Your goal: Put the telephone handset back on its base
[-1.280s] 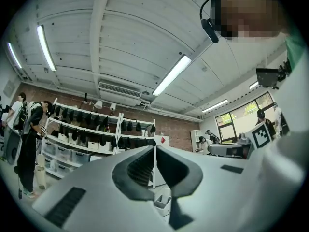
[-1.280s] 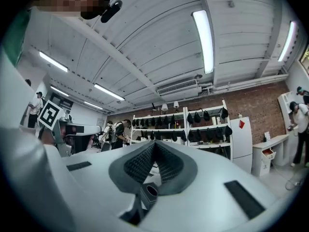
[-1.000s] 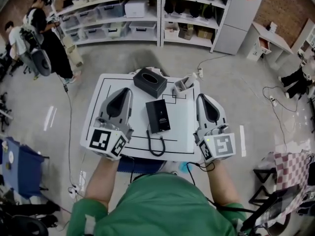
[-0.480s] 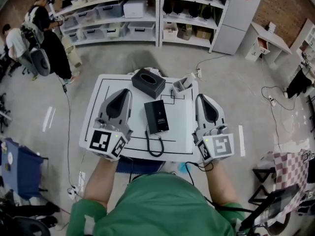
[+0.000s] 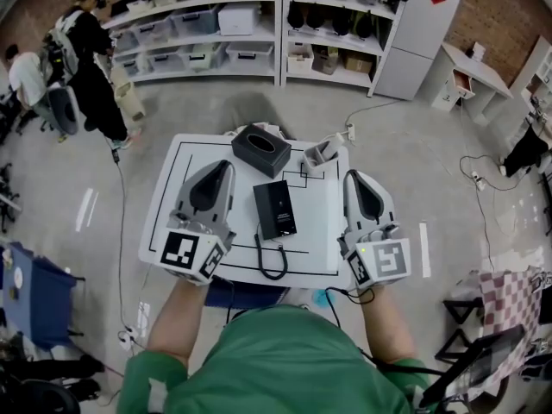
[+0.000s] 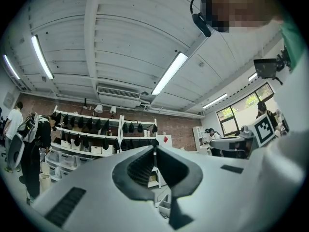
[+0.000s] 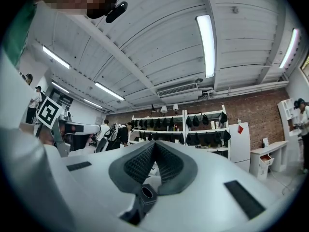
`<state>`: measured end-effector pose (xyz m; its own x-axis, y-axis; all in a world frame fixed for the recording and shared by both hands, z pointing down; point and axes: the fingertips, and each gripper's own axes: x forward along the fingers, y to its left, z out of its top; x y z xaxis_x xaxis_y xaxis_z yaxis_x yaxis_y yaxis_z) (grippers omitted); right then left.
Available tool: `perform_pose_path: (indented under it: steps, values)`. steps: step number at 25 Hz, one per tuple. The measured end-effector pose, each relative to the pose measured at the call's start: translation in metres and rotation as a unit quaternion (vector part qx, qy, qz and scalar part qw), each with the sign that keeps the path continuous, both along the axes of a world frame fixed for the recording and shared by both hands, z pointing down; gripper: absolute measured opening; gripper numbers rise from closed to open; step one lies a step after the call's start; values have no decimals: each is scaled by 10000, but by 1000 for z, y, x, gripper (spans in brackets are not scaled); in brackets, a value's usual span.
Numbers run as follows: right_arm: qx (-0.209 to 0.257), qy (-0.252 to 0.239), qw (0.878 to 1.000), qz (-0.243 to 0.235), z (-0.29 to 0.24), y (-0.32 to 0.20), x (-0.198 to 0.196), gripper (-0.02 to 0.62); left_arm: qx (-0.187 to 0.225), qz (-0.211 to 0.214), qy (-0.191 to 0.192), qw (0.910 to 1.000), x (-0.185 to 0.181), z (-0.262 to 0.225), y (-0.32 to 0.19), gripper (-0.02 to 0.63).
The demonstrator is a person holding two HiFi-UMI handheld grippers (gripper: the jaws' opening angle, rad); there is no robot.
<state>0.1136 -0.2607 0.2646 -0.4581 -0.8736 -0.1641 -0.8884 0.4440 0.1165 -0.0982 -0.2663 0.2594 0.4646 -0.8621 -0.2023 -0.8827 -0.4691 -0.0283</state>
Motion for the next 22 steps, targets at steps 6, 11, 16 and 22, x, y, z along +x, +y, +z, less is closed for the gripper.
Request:
perform_pose_path:
  steps: [6, 11, 16, 22]
  values:
    - [-3, -1, 10000, -47, 1, -5, 0, 21, -23, -25, 4, 10000, 2, 1, -4, 34]
    - [-11, -14, 10000, -83, 2, -7, 3, 21, -43, -59, -20, 10000, 5, 4, -5, 34]
    - [-39, -19, 9999, -119, 5, -8, 9, 21, -87, -109, -40, 9999, 11, 7, -5, 34]
    - [-69, -36, 9998, -180, 9, -11, 17, 21, -155, -161, -53, 9997, 20, 12, -8, 34]
